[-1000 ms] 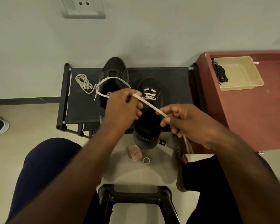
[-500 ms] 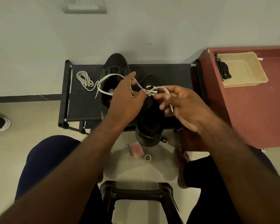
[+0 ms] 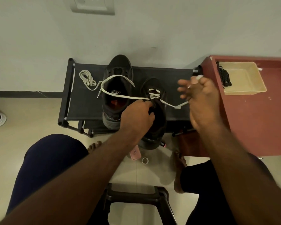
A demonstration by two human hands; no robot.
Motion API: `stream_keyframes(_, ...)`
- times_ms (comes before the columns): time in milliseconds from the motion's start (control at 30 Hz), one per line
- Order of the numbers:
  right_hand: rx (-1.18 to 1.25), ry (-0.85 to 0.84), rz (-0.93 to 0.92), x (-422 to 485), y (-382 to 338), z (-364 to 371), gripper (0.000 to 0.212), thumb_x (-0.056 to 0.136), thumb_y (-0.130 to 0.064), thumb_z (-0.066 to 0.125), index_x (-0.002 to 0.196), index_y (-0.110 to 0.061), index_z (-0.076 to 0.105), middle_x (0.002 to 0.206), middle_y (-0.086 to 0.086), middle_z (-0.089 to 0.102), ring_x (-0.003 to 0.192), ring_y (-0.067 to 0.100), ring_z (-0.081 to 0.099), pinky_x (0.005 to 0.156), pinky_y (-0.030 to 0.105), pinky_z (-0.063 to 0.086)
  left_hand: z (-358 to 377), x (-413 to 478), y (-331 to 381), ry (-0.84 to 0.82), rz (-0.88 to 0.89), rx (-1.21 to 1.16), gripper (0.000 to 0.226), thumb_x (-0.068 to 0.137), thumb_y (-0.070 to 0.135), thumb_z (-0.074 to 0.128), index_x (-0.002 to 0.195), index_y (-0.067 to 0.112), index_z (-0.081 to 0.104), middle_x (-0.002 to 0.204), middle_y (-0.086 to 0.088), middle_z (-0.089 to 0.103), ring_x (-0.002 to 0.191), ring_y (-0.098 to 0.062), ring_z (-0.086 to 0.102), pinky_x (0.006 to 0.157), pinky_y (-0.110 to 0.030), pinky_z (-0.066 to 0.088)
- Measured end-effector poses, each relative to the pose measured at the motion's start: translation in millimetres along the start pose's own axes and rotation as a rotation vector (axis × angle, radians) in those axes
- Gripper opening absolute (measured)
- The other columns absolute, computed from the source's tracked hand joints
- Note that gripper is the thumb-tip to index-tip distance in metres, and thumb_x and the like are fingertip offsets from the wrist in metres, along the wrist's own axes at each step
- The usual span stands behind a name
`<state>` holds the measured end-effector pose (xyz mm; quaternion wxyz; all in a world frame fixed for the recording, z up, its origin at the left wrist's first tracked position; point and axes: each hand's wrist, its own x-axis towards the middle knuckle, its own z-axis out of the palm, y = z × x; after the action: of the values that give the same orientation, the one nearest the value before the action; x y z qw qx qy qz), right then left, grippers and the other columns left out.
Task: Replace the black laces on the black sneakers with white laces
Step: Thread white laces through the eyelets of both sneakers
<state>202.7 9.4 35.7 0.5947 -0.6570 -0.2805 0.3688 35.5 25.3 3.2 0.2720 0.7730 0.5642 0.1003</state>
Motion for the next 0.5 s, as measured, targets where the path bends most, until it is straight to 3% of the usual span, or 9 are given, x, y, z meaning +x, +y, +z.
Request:
stream_keyframes(100,-0.377,-0.179,-0.085,-15.3,24.2,28.8,0.007,0.098,-0.016,0.06,0.093,-0.016,0.064,0.089,-0.002,0.074,0.08,0.004,0.065,0.071,0.019,0.05,6.0,2.2,-2.1,0.033,0.027,0.04,0.024,0.093,0.032,0.057,0.112,0.021,0.068,0.104,-0.002,0.063,0.095,-0.024,0.061,0.077,-0.035,0.051)
stream_keyframes(167,-0.554,-0.197,-0.189,-18.5,36.6,43.6,0.007,0.093,-0.015,0.067,0.087,-0.013,0.069,0.083,-0.008,0.07,0.079,0.002,0.063,0.074,0.017,0.048,10.9,-0.3,-4.1,0.055,0.047,0.048,0.022,0.094,0.029,0.055,0.106,0.017,0.068,0.1,-0.004,0.063,0.089,-0.026,0.061,0.071,-0.037,0.048)
stream_keyframes(367,-0.915,-0.294,-0.226,-8.4,46.2,56.2,0.005,0.09,-0.016,0.067,0.091,-0.014,0.071,0.093,0.004,0.072,0.091,0.021,0.064,0.085,0.042,0.054,24.7,-12.8,-10.7,0.132,0.034,-0.052,0.018,0.095,0.024,0.054,0.101,0.01,0.064,0.097,-0.007,0.062,0.084,-0.025,0.059,0.069,-0.039,0.047)
stream_keyframes(500,-1.11,-0.397,-0.284,-15.0,30.6,54.7,0.01,0.094,-0.017,0.061,0.088,-0.013,0.068,0.092,0.007,0.07,0.093,0.024,0.059,0.085,0.041,0.051,26.5,-17.1,-14.6,0.153,-0.008,-0.118,0.015,0.091,0.024,0.058,0.099,0.012,0.064,0.096,-0.005,0.062,0.084,-0.022,0.058,0.07,-0.036,0.048)
